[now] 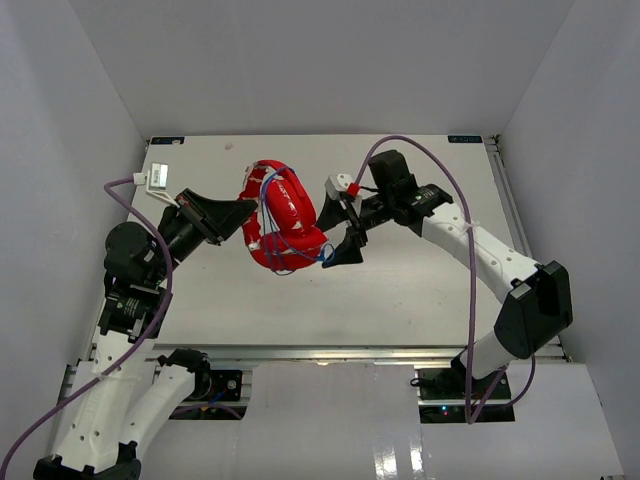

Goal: Wrap the headphones

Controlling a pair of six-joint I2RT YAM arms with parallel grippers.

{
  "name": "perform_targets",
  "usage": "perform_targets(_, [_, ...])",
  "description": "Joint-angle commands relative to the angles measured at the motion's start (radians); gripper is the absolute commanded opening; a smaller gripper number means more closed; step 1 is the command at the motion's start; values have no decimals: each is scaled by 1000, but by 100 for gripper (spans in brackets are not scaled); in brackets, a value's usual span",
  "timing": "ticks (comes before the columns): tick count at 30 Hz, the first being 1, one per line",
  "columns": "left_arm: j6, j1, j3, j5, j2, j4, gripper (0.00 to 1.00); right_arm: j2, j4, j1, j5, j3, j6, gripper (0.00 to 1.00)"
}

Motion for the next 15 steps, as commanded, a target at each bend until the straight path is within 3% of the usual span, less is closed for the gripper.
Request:
perform_targets(1, [-45, -4, 59, -30, -8, 31, 0, -16, 317, 36, 24, -24, 282, 84])
perform_targets(7, [-47, -4, 74, -36, 3, 25, 0, 69, 371, 18, 149, 69, 334, 85])
perform_targets(15, [-45, -4, 91, -29, 30, 31, 0, 39, 370, 4, 178, 10, 295, 79])
